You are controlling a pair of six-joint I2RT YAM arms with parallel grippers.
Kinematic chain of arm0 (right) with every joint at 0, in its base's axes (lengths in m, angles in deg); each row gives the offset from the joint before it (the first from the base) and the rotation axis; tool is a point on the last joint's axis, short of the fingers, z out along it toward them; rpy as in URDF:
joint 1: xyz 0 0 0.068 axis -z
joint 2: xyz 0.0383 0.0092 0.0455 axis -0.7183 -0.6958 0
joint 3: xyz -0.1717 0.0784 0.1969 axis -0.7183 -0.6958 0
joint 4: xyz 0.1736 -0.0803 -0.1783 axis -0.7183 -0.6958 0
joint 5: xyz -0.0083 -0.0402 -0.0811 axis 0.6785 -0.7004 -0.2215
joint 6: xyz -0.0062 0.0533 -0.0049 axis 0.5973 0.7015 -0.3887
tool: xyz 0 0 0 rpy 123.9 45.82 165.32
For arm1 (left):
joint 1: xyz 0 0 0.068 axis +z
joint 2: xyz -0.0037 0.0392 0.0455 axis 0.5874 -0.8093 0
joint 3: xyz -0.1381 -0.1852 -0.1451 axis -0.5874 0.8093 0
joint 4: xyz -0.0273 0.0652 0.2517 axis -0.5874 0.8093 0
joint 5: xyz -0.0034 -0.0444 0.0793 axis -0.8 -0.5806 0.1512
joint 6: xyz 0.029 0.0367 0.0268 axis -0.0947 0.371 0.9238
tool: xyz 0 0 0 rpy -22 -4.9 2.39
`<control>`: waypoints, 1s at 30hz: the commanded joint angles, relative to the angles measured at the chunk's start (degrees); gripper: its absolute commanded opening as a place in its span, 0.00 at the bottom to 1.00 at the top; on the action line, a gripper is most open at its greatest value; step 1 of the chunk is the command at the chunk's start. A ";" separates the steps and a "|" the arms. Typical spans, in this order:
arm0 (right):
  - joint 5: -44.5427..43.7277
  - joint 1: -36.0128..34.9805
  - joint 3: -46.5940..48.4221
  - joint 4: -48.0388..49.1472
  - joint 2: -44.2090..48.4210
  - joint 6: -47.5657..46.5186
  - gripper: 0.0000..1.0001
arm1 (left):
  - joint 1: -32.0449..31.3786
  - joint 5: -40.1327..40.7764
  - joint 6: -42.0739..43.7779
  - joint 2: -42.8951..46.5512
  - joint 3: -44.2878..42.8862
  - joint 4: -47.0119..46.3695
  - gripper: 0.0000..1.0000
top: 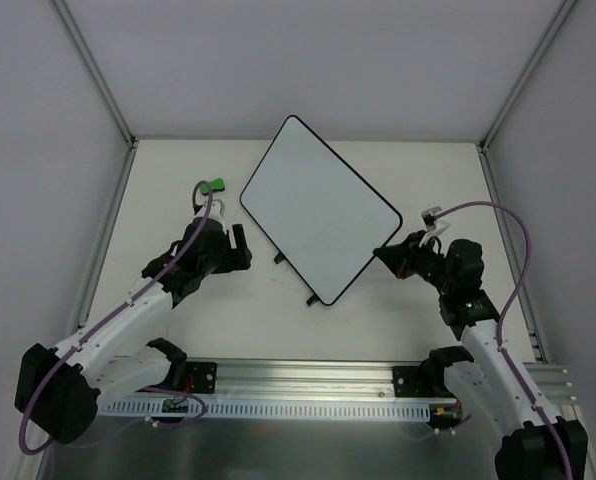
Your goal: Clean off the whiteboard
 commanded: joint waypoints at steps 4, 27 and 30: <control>0.92 1.62 -1.35 -3.95 5.30 -4.22 0.00 | -0.15 0.22 0.85 -2.92 -2.24 -4.08 0.74; -5.84 6.28 -1.54 -23.91 18.76 -4.31 0.00 | -0.23 2.50 2.26 0.32 -2.15 -4.70 0.70; -6.81 6.28 -1.45 -25.40 20.16 -4.39 0.00 | -0.23 3.03 2.61 1.64 -1.53 -4.61 0.70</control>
